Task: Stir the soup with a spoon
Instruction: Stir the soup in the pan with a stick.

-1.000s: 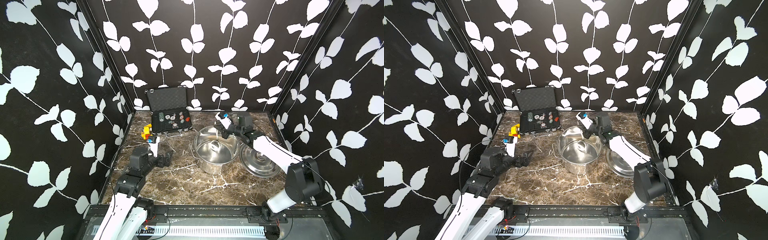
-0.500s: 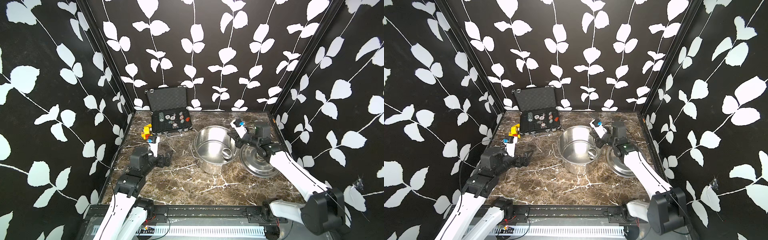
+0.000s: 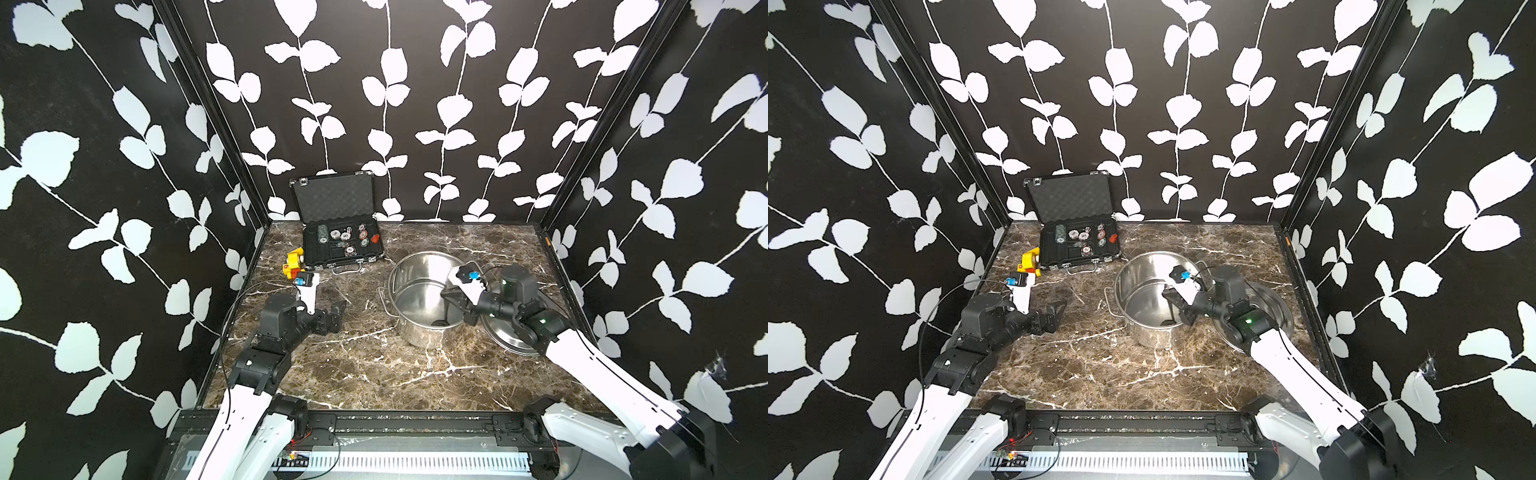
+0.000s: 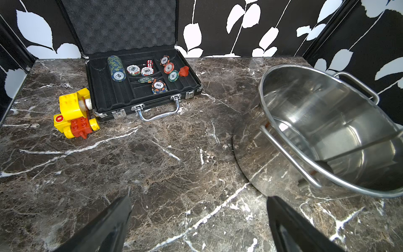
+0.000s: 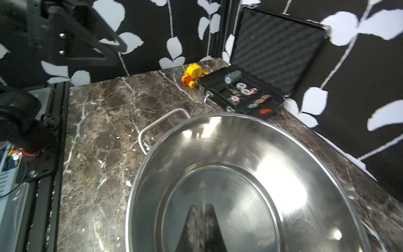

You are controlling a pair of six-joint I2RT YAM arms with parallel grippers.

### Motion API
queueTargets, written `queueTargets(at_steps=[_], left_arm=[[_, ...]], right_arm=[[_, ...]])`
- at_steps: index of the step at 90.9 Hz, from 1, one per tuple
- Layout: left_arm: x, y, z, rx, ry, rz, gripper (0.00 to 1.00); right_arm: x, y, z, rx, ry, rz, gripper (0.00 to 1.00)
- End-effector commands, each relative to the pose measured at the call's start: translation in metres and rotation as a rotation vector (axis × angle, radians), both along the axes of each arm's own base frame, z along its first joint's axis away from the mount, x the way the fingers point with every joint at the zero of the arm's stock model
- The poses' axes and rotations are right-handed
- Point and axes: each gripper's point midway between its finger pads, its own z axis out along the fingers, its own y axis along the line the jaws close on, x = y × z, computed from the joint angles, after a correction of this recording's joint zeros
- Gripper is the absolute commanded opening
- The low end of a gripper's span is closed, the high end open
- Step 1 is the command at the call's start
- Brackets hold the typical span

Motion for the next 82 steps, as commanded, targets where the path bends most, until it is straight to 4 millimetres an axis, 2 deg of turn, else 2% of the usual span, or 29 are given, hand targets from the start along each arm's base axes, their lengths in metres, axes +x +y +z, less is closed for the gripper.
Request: queueTargets(at_steps=[1, 13, 23, 31, 41, 46, 61, 70, 82], left_arm=[[0.001, 0.0, 0.0, 0.006, -0.012, -0.001, 0.99], [0.001, -0.001, 0.0, 0.001, -0.012, -0.008, 0.99], [0.0, -0.001, 0.001, 0.002, -0.014, -0.008, 0.99], [0.0, -0.001, 0.001, 0.001, -0.015, -0.005, 0.99], [0.0, -0.001, 0.001, 0.001, -0.017, -0.005, 0.99], [0.0, -0.001, 0.0, 0.001, -0.015, -0.007, 0.99], [0.0, -0.001, 0.0, 0.003, -0.015, -0.006, 0.99], [0.0, -0.001, 0.001, 0.002, -0.017, -0.007, 0.99], [0.0, 0.0, 0.001, 0.002, -0.018, -0.006, 0.99]], right_arm=[[0.002, 0.026, 0.016, -0.011, -0.088, 0.055, 0.0], [0.005, 0.061, 0.022, -0.019, -0.136, 0.131, 0.0], [0.013, 0.087, 0.018, -0.046, -0.149, 0.184, 0.0], [0.019, 0.104, 0.021, -0.045, -0.153, 0.219, 0.0], [0.037, 0.118, 0.017, -0.072, -0.164, 0.225, 0.0], [0.047, 0.122, 0.013, -0.09, -0.169, 0.219, 0.0], [0.08, 0.124, 0.024, -0.06, -0.17, 0.209, 0.0], [0.097, 0.116, 0.026, -0.048, -0.154, 0.195, 0.0], [0.116, 0.092, 0.027, -0.04, -0.142, 0.152, 0.0]])
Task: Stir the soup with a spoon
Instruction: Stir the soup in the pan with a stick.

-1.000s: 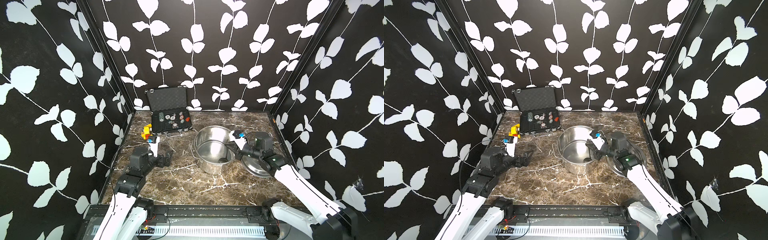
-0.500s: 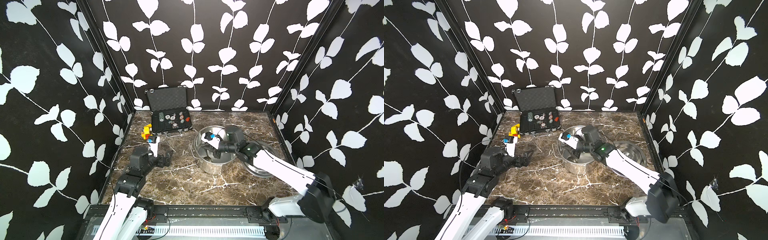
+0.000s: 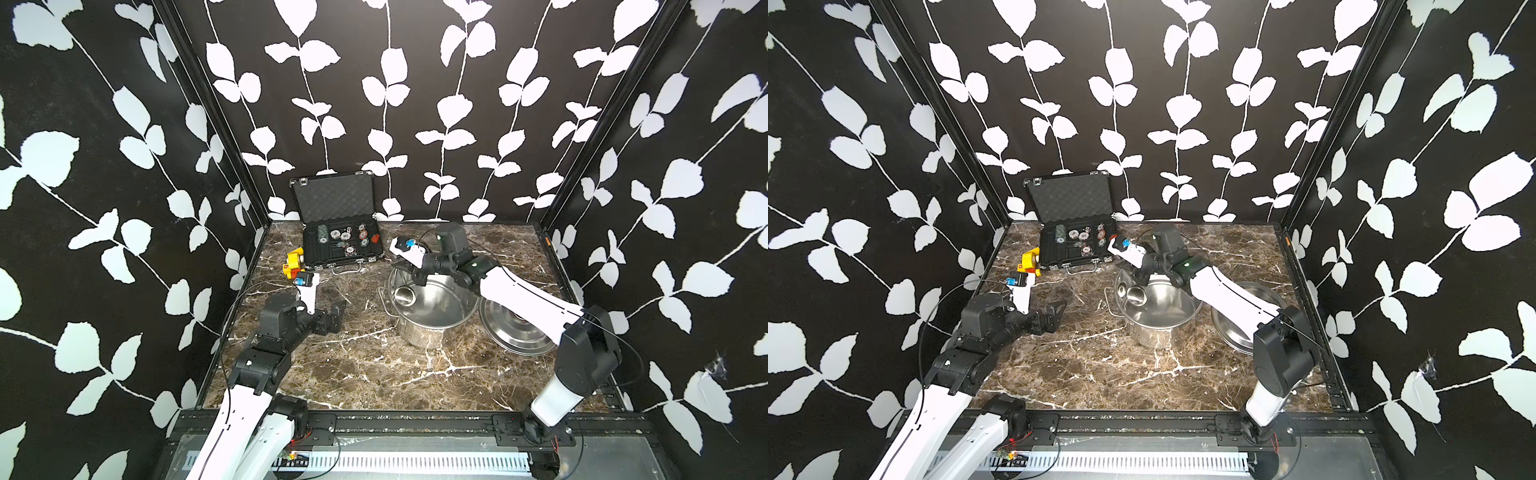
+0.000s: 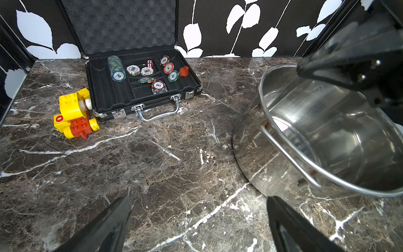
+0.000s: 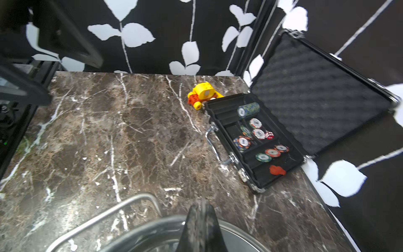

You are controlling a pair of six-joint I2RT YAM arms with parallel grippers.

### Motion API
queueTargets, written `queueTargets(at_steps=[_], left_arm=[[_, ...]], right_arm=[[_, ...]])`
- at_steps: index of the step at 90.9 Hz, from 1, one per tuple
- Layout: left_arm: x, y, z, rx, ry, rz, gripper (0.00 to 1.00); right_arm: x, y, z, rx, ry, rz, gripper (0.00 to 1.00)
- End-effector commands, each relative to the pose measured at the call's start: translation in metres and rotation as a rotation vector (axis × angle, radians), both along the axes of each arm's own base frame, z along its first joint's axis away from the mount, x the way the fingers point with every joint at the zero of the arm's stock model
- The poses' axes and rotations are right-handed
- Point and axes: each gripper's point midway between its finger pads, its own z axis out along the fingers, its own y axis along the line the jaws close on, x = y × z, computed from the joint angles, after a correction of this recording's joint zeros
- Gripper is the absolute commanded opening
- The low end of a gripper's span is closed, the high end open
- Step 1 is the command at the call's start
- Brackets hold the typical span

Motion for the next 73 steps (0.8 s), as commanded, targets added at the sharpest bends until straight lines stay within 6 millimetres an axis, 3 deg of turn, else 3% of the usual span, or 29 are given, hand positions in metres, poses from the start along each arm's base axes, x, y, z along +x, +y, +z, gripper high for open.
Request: queueTargets(at_steps=[1, 18, 19, 43, 58, 73], left_arm=[[0.0, 0.0, 0.001, 0.003, -0.017, -0.006, 0.99], [0.0, 0.0, 0.0, 0.006, -0.014, -0.006, 0.99], [0.0, -0.001, 0.0, 0.006, -0.014, -0.006, 0.99], [0.001, -0.001, -0.001, 0.008, -0.013, -0.005, 0.99], [0.001, -0.001, -0.001, 0.008, -0.013, -0.006, 0.99], [0.001, 0.0, -0.001, 0.009, -0.012, -0.005, 0.99]], right_arm=[[0.009, -0.014, 0.015, 0.037, -0.015, 0.001, 0.0], [0.027, -0.058, 0.012, 0.045, -0.007, -0.094, 0.0], [0.025, -0.061, 0.021, 0.055, -0.023, -0.1, 0.0], [0.021, -0.12, 0.014, 0.067, -0.012, -0.228, 0.0], [0.011, -0.144, 0.007, 0.085, 0.0, -0.29, 0.0], [-0.011, -0.153, -0.001, 0.09, 0.026, -0.312, 0.0]])
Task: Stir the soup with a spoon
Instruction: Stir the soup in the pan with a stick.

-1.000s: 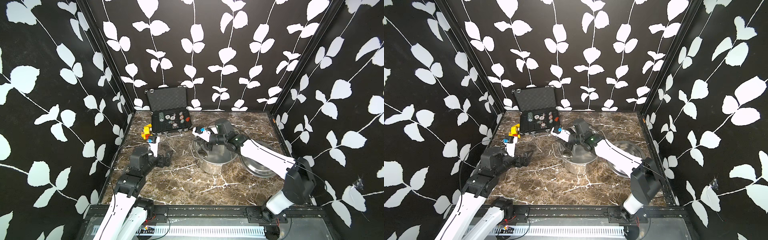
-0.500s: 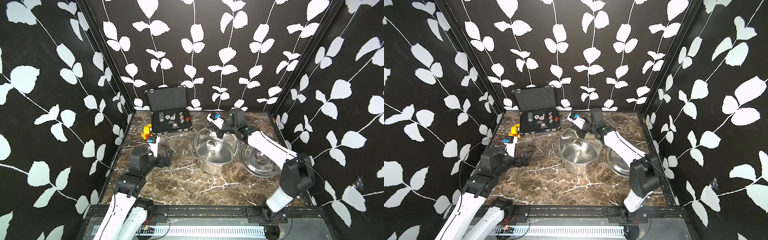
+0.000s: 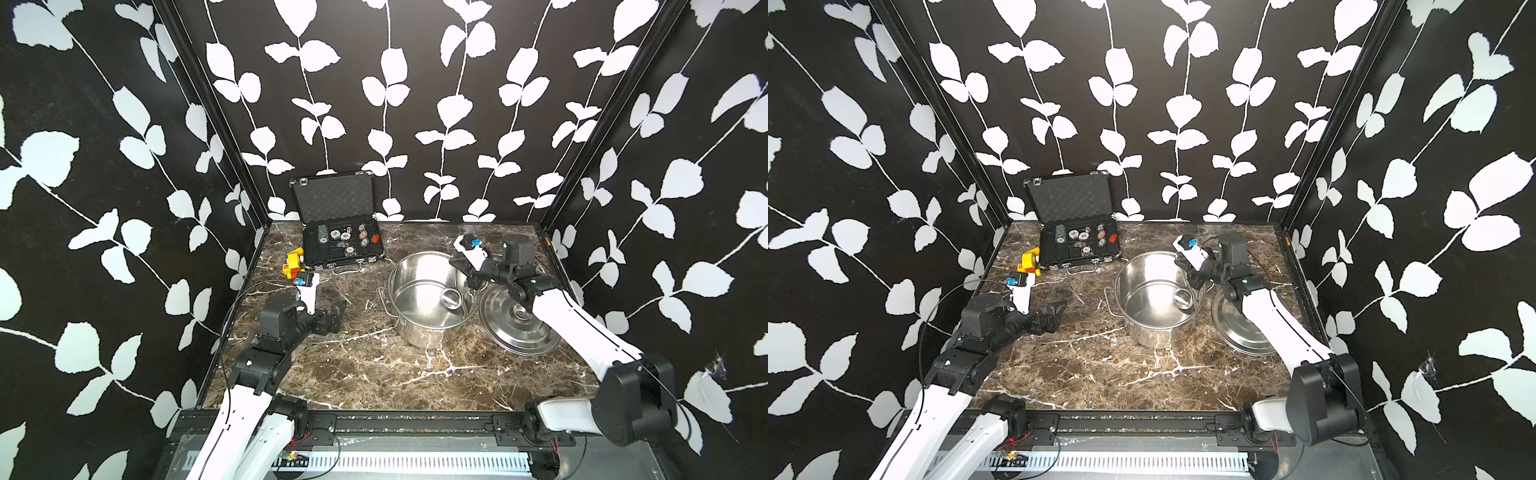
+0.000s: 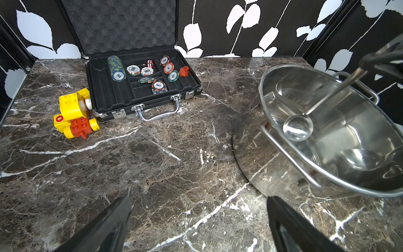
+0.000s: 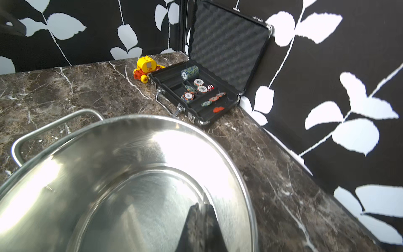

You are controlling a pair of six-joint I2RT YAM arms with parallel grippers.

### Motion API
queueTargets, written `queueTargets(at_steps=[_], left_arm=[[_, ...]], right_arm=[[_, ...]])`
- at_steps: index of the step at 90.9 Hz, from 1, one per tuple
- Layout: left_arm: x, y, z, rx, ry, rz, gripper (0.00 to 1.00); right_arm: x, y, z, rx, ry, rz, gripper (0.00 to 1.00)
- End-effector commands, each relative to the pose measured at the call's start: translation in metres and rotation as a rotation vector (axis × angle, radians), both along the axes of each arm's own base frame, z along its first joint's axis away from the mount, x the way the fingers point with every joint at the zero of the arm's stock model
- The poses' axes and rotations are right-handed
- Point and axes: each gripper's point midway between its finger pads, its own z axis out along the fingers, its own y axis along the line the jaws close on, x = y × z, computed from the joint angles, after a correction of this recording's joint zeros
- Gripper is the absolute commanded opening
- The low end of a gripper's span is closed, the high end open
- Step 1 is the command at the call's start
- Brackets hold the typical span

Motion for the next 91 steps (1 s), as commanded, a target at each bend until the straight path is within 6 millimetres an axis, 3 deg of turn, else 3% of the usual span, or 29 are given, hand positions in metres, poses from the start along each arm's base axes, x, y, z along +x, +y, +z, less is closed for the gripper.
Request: queueTargets(at_steps=[1, 25, 44, 66, 77, 91], left_arm=[[0.001, 0.0, -0.001, 0.008, -0.012, -0.005, 0.99], [0.001, -0.001, 0.0, 0.008, -0.014, -0.005, 0.99], [0.001, -0.001, 0.0, 0.007, -0.014, -0.006, 0.99], [0.0, 0.0, 0.001, 0.005, -0.018, -0.006, 0.99], [0.0, 0.0, 0.002, 0.005, -0.023, -0.004, 0.99], [0.0, -0.001, 0.002, 0.001, -0.023, -0.008, 0.99]], right_arm=[[-0.012, -0.003, 0.012, 0.041, -0.029, -0.01, 0.0], [-0.06, -0.001, 0.013, 0.088, -0.006, 0.006, 0.0], [-0.091, 0.031, 0.018, 0.085, -0.05, 0.084, 0.0], [-0.096, 0.099, 0.035, 0.055, -0.163, 0.214, 0.0], [-0.091, 0.13, 0.035, 0.072, -0.144, 0.287, 0.0], [-0.073, 0.155, 0.038, 0.128, -0.164, 0.316, 0.0]])
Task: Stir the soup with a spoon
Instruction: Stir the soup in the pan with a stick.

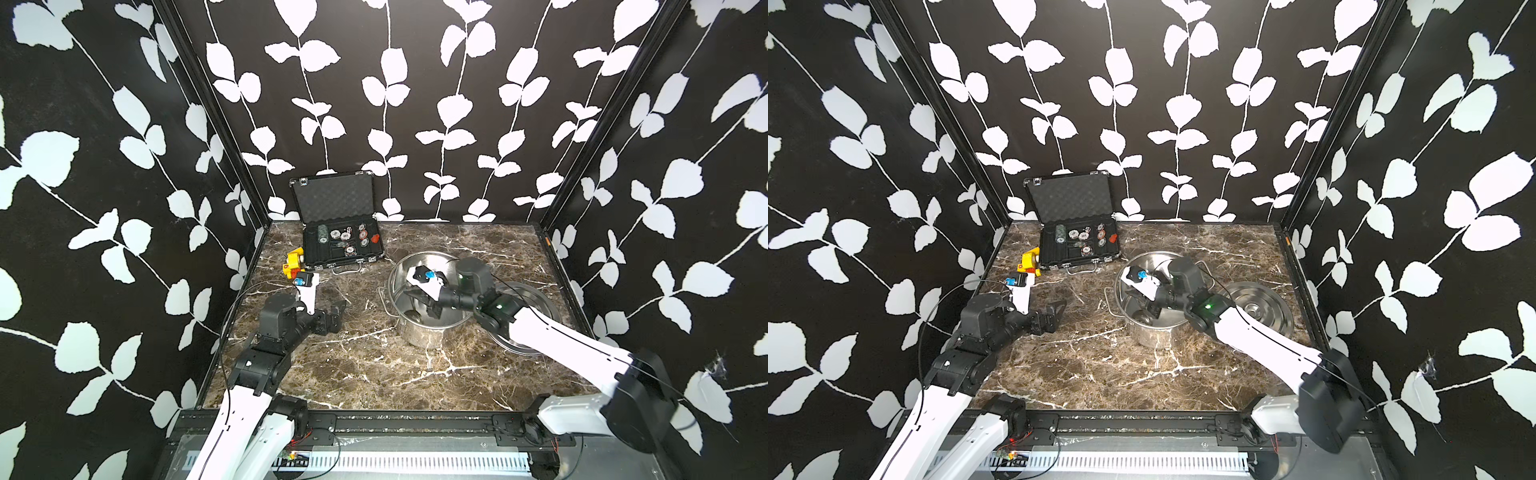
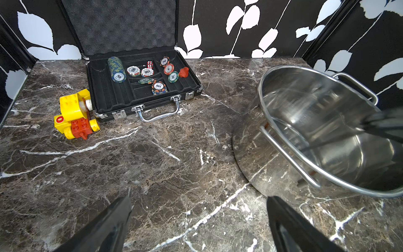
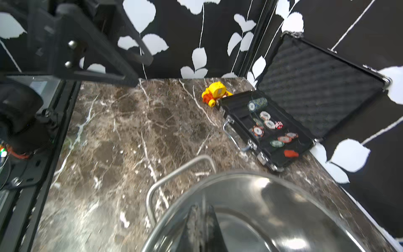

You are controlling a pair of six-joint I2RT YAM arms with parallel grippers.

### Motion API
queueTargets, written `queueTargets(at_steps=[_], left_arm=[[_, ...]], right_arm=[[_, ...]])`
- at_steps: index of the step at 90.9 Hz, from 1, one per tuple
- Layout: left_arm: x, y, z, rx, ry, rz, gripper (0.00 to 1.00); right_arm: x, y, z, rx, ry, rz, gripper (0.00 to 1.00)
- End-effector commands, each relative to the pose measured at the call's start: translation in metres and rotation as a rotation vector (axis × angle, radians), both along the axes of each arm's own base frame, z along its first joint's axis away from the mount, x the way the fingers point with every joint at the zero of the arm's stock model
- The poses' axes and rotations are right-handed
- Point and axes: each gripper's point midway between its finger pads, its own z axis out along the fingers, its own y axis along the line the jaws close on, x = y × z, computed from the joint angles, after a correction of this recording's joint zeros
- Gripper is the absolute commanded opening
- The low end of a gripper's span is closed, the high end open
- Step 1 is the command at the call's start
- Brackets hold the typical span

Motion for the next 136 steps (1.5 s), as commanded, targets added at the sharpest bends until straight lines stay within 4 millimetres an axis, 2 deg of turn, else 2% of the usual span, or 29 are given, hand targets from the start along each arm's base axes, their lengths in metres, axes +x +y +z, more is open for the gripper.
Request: queueTargets(at_steps=[1, 12, 21, 26, 45, 61, 67, 71, 89, 97, 116, 136], left_arm=[[0.0, -0.001, 0.001, 0.002, -0.018, -0.009, 0.99], [0.0, -0.002, 0.001, 0.001, -0.018, -0.011, 0.99], [0.0, -0.002, 0.001, 0.0, -0.019, -0.012, 0.99], [0.0, -0.002, 0.001, 0.001, -0.019, -0.013, 0.99], [0.001, -0.001, 0.001, 0.003, -0.022, -0.01, 0.99], [0.001, -0.002, 0.001, 0.004, -0.019, -0.012, 0.99], [0.002, -0.002, 0.0, 0.005, -0.017, -0.012, 0.99], [0.002, -0.002, 0.001, 0.004, -0.018, -0.011, 0.99], [0.002, -0.001, 0.001, 0.007, -0.018, -0.01, 0.99], [0.002, -0.002, 0.0, 0.005, -0.017, -0.01, 0.99], [0.002, -0.002, 0.001, 0.004, -0.017, -0.011, 0.99], [0.0, -0.003, -0.001, 0.002, -0.01, -0.016, 0.99]], right_arm=[[0.012, 0.021, 0.032, 0.109, -0.092, 0.031, 0.0], [0.035, 0.031, 0.028, 0.102, -0.085, 0.038, 0.0], [0.057, 0.028, 0.031, 0.113, -0.074, 0.024, 0.0], [0.074, 0.025, 0.021, 0.114, -0.042, 0.013, 0.0], [0.113, -0.008, 0.023, 0.148, 0.0, -0.053, 0.0], [0.125, -0.046, 0.02, 0.14, 0.014, -0.124, 0.0], [0.126, -0.06, 0.009, 0.122, 0.034, -0.154, 0.0], [0.121, -0.072, 0.019, 0.124, 0.012, -0.171, 0.0], [0.108, -0.12, 0.012, 0.099, 0.011, -0.278, 0.0], [0.099, -0.136, 0.011, 0.106, 0.014, -0.312, 0.0], [0.066, -0.146, -0.005, 0.086, 0.068, -0.319, 0.0], [0.029, -0.152, -0.005, 0.095, 0.085, -0.329, 0.0]])
